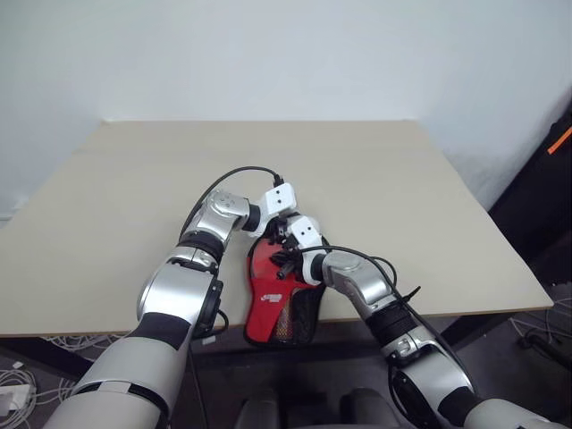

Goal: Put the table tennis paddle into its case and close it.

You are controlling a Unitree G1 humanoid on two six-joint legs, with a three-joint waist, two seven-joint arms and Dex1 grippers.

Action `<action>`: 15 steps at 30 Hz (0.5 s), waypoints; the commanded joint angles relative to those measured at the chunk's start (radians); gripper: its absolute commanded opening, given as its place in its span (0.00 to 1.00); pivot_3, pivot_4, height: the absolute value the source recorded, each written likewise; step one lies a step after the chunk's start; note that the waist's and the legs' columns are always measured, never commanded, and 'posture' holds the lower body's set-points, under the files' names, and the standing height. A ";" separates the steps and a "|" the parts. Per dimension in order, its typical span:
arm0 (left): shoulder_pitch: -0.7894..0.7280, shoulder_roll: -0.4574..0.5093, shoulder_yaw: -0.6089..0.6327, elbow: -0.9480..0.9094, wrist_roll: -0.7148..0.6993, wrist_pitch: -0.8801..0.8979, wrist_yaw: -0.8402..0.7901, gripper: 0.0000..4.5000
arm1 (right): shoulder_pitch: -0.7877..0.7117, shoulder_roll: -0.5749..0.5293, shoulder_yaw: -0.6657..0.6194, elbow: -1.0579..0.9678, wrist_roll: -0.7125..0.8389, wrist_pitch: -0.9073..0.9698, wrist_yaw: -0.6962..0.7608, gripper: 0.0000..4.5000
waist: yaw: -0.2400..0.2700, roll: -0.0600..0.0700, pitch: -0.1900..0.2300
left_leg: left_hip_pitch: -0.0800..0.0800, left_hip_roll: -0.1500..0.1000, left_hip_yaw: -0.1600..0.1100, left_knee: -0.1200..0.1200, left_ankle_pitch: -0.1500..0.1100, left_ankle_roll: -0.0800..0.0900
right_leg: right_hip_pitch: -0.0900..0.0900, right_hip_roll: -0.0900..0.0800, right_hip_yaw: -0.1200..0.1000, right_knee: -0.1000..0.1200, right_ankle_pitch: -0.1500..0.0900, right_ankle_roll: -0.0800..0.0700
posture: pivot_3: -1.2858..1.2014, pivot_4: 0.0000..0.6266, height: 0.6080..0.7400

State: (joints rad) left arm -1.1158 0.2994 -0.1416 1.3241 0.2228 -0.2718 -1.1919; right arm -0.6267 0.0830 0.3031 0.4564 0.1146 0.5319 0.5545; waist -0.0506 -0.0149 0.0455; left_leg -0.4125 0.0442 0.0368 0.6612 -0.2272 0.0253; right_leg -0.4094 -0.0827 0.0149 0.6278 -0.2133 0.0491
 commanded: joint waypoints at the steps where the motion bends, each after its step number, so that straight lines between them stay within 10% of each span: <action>1: -0.008 0.024 -0.008 -0.031 0.000 -0.011 -0.040 0.94 | -0.003 -0.002 0.010 0.036 -0.021 0.007 0.002 0.07 | 0.000 0.000 0.000 | 0.000 0.000 0.000 0.000 0.000 0.000 | 0.000 0.000 0.000 0.000 0.000 0.000 | 0.52 0.00 1.00; 15: -0.108 0.164 0.005 -0.053 -0.017 0.005 -0.167 1.00 | -0.009 -0.003 0.021 0.047 -0.022 0.000 0.024 0.07 | -0.001 0.000 0.000 | 0.000 0.001 0.000 0.000 0.000 0.000 | 0.000 0.001 0.000 0.001 -0.001 0.001 | 0.52 0.00 1.00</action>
State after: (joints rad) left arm -1.1798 0.4447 -0.1462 1.3100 0.2219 -0.2656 -1.3296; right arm -0.6461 0.0862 0.3102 0.4882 0.1135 0.5134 0.5709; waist -0.0520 -0.0149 0.0455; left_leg -0.4124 0.0447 0.0367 0.6614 -0.2272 0.0253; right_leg -0.4099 -0.0822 0.0151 0.6291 -0.2143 0.0507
